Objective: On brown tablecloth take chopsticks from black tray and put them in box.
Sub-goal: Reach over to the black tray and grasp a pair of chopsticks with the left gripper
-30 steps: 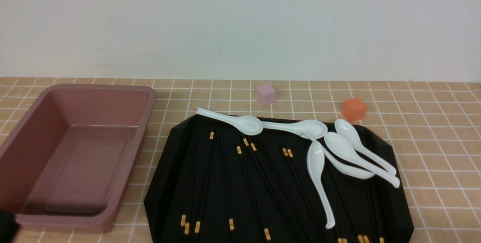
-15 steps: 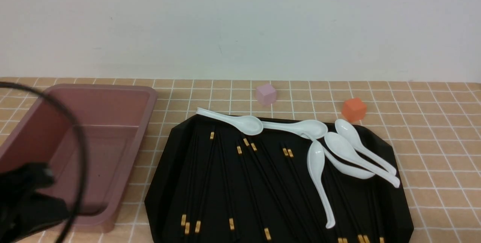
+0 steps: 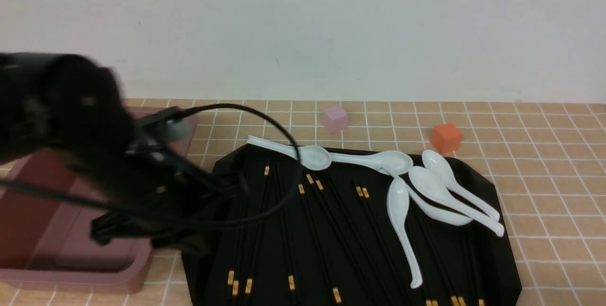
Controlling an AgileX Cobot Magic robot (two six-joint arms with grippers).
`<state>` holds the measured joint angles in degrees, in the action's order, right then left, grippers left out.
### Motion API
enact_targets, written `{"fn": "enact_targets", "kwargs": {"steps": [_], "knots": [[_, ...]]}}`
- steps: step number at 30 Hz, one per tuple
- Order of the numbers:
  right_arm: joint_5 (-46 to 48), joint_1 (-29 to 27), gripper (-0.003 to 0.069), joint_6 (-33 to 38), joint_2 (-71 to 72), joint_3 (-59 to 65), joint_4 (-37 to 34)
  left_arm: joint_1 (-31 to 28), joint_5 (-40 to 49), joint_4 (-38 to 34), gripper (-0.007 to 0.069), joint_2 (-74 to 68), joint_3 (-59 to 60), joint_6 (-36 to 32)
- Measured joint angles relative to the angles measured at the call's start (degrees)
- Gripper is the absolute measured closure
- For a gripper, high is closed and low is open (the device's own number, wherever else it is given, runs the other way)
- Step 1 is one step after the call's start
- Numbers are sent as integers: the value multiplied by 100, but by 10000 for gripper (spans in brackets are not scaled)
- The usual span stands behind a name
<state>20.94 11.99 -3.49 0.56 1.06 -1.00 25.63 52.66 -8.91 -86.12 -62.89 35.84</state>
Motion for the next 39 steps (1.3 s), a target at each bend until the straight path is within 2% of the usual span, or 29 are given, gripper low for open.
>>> {"fn": "enact_targets", "kwargs": {"steps": [4, 5, 10, 12, 21, 39], "knots": [[0, 0, 419, 0, 0, 0, 0, 167, -27, 457, 554, -723, -603, 427], [0, 0, 419, 0, 0, 0, 0, 167, -34, 579, 511, -958, -859, 527], [0, 0, 419, 0, 0, 0, 0, 167, -22, 807, 394, -1635, -1434, 593], [0, 0, 419, 0, 0, 0, 0, 167, -20, 857, 371, -1914, -1617, 593], [0, 0, 419, 0, 0, 0, 0, 167, -176, 1300, 387, -2597, -1874, 762], [0, 0, 419, 0, 0, 0, 0, 167, -697, 1502, 386, -3093, -1881, 855]]}}
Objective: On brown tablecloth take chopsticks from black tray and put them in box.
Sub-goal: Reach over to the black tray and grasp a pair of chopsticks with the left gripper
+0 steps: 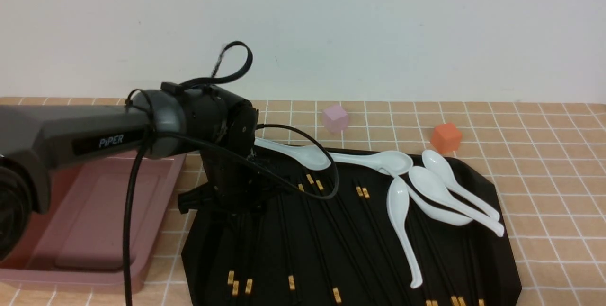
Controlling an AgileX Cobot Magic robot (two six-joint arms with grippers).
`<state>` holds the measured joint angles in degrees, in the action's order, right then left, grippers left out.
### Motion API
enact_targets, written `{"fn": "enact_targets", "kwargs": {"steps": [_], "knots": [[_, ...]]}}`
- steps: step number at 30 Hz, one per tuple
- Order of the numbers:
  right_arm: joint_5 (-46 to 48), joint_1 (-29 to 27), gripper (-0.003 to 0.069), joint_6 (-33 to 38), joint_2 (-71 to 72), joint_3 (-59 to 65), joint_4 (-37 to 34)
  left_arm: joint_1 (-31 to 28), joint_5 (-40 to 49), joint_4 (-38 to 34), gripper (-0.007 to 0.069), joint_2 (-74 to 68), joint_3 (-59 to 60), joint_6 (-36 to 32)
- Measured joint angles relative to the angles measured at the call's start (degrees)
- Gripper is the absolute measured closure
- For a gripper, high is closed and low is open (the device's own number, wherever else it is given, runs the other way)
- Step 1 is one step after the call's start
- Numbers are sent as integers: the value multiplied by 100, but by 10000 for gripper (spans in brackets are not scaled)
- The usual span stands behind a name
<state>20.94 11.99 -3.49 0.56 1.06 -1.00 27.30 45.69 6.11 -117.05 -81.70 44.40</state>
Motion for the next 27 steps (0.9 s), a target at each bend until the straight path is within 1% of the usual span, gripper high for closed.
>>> {"fn": "enact_targets", "kwargs": {"steps": [12, 27], "knots": [[1, 0, 419, 0, 0, 0, 0, 0, -5, 399, 386, -56, -4, 1], [1, 0, 419, 0, 0, 0, 0, 0, 56, 389, 386, -254, -114, 13]]}}
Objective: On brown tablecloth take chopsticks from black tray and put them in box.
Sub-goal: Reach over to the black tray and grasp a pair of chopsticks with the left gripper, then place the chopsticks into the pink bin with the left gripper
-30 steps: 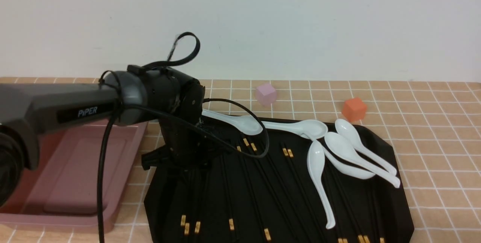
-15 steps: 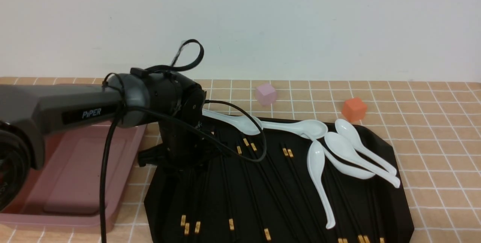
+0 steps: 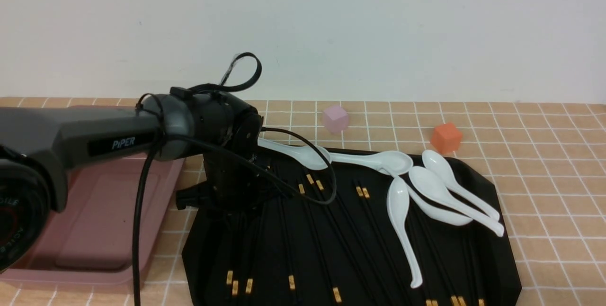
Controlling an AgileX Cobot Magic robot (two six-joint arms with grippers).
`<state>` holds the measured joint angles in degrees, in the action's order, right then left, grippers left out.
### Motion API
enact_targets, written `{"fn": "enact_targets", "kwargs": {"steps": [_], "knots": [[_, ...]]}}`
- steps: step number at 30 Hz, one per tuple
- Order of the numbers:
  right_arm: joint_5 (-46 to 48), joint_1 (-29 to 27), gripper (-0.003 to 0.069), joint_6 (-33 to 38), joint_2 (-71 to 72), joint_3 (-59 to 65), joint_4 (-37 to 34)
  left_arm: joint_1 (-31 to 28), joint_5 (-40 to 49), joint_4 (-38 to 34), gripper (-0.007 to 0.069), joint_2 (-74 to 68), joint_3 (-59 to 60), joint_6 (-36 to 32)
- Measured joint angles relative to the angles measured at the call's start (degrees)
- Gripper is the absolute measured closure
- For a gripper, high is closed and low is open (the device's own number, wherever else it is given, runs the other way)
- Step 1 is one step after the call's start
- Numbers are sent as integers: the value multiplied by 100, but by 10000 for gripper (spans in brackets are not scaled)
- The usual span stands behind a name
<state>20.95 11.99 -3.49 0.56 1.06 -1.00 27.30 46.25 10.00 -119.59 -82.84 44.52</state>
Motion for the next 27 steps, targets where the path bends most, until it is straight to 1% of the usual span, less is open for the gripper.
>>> {"fn": "enact_targets", "kwargs": {"steps": [3, 5, 7, 8, 17, 22, 27], "knots": [[0, 0, 419, 0, 0, 0, 0, 0, 14, -15, 389, 0, -5, 0], [0, 0, 419, 0, 0, 0, 0, 0, 19, -141, 436, -5, -12, 0], [0, 0, 419, 0, 0, 0, 0, 0, 26, -216, 513, -5, -18, -34], [0, 0, 419, 0, 0, 0, 0, 0, 14, -235, 537, -5, -23, -91], [0, 0, 419, 0, 0, 0, 0, -5, 47, -540, 532, 150, -3, -216], [0, 0, 419, 0, 0, 0, 0, -5, 576, -623, 532, 802, -143, -210], [0, 0, 419, 0, 0, 0, 0, -5, 1276, -189, 532, 1593, -758, -196]]}}
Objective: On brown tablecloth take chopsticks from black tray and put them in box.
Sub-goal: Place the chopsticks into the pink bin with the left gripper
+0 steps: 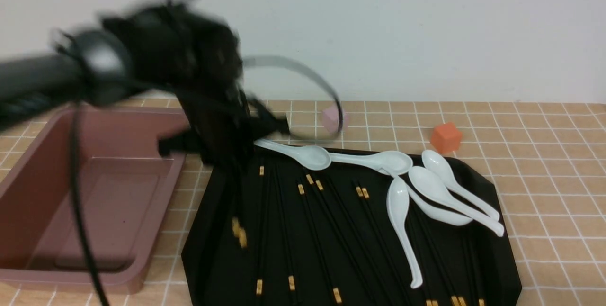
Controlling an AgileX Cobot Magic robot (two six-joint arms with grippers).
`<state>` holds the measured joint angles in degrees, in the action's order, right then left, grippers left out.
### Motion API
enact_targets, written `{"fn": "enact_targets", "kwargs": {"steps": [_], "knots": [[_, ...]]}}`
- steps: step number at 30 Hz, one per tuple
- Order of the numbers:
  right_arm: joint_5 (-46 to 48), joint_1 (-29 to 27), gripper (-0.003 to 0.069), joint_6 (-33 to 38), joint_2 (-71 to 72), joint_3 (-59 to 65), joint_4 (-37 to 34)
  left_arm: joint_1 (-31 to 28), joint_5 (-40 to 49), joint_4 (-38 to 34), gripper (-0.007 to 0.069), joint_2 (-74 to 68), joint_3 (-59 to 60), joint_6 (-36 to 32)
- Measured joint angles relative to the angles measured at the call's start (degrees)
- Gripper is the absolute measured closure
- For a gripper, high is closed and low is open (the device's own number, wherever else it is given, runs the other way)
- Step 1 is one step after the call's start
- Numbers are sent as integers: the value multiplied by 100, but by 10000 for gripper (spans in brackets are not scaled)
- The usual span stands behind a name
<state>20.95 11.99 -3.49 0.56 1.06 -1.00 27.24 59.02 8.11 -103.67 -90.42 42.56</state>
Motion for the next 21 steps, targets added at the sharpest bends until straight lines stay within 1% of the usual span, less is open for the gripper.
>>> {"fn": "enact_targets", "kwargs": {"steps": [1, 3, 4, 5, 7, 8, 11, 12, 14, 16, 21], "knots": [[0, 0, 419, 0, 0, 0, 0, 0, 82, 109, 532, 117, -71, 0], [0, 0, 419, 0, 0, 0, 0, -57, 580, 607, 532, 394, -255, -65], [0, 0, 419, 0, 0, 0, 0, -68, 621, 607, 532, 451, -264, -78], [0, 0, 419, 0, 0, 0, 0, -154, 809, 786, 532, 586, -290, -155], [0, 0, 419, 0, 0, 0, 0, -583, 1079, 1084, 532, 818, -307, -390], [0, 0, 419, 0, 0, 0, 0, -787, 1113, 1135, 532, 885, -313, -550], [0, 0, 419, 0, 0, 0, 0, -1646, 1125, 1166, 532, 953, -198, -1065], [0, 0, 419, 0, 0, 0, 0, -1965, 1106, 1138, 532, 953, -90, -1228], [0, 0, 419, 0, 0, 0, 0, -2354, 909, 986, 532, 922, 180, -1529], [0, 0, 419, 0, 0, 0, 0, -2608, 598, 789, 532, 891, 407, -1752], [0, 0, 419, 0, 0, 0, 0, -2728, -290, 495, 532, 709, 1175, -2243]]}}
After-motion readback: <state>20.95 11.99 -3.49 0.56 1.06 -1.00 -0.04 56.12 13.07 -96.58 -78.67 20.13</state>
